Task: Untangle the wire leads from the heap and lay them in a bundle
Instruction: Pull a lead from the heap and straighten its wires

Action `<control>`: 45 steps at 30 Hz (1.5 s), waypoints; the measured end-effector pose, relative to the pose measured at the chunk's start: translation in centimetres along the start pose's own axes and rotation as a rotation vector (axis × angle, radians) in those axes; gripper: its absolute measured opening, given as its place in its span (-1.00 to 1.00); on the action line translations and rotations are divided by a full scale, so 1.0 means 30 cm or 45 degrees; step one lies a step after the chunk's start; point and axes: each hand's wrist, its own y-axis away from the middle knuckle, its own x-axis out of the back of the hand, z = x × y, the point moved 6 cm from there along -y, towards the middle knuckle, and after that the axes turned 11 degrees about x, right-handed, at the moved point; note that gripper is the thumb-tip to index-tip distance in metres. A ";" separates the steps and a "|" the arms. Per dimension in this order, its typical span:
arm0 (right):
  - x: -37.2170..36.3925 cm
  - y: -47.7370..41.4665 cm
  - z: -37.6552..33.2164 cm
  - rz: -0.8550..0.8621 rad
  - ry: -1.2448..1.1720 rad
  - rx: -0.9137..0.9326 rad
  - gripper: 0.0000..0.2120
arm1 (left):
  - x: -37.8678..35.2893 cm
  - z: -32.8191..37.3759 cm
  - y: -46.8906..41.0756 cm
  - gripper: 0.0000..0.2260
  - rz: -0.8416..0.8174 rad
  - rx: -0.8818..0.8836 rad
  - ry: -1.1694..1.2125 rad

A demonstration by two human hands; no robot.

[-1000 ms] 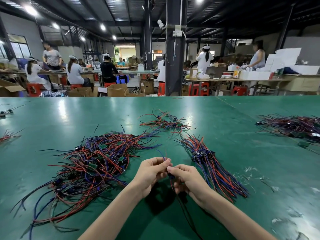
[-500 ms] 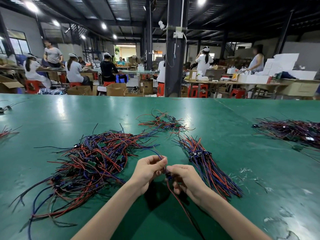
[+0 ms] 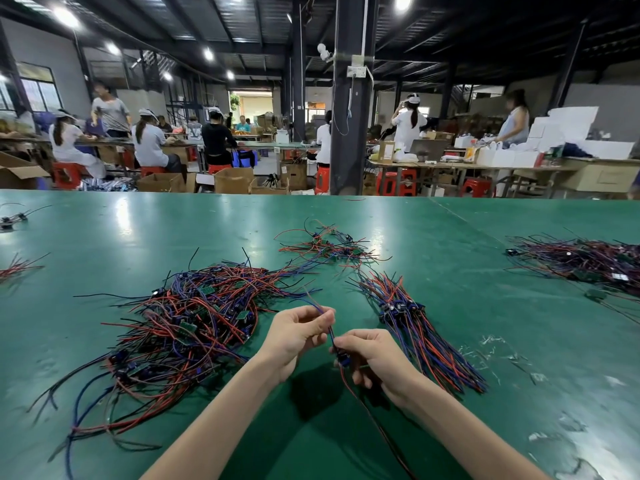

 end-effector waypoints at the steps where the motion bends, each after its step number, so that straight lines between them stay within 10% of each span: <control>1: -0.003 0.002 -0.001 -0.010 -0.007 -0.002 -0.79 | 0.001 0.000 0.000 -0.98 0.001 0.000 -0.001; 21: -0.008 0.016 0.006 0.098 0.062 0.053 -0.84 | -0.046 -0.019 0.011 -0.88 -0.030 -0.170 -0.672; 45: -0.012 0.021 -0.003 0.034 0.209 0.103 -0.73 | 0.089 0.028 -0.025 -0.84 0.281 -0.144 -0.210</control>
